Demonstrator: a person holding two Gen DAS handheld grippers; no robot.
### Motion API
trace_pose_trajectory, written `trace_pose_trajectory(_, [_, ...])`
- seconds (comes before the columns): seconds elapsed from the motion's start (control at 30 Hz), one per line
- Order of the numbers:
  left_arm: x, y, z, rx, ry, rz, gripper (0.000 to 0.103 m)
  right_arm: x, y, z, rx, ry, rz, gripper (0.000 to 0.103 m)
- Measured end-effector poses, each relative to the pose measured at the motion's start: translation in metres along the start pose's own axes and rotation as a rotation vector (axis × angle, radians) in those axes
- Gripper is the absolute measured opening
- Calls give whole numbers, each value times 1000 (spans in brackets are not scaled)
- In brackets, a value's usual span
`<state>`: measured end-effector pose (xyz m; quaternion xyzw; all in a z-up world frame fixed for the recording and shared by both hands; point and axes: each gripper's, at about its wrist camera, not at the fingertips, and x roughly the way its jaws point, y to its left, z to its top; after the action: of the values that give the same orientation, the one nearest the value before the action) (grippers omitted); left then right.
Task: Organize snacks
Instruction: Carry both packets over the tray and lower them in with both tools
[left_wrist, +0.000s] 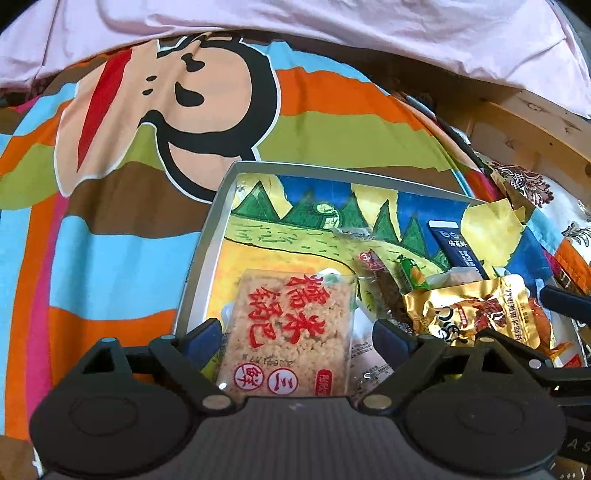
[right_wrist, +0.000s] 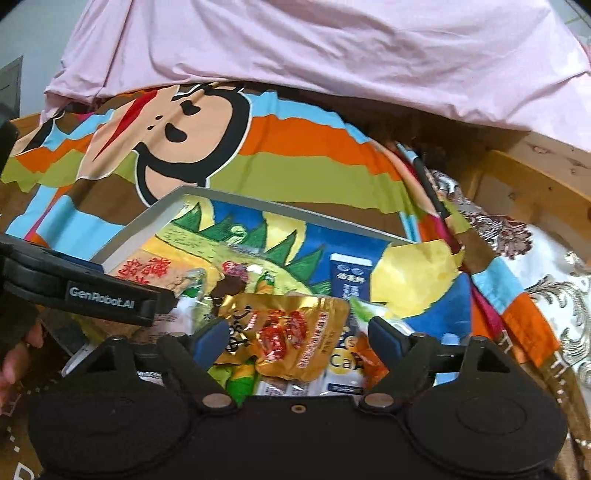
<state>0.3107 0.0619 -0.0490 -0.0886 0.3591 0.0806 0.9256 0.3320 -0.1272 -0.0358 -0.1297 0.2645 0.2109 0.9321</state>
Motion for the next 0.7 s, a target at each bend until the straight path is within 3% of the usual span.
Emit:
trace_pose_trajectory(0.2, [-12,1,2,1,-9,18,98,-15,-7,4,23,-24,-52,102])
trace_pose_trajectory(0.4, [-32,7,9,-9,-24,36,101,-35,-12,11,73,-41,-54,102])
trace_pose_trajectory(0.7, [-80,19,16,11,-77,33,102,-83,0,22,48,-95,-18,102])
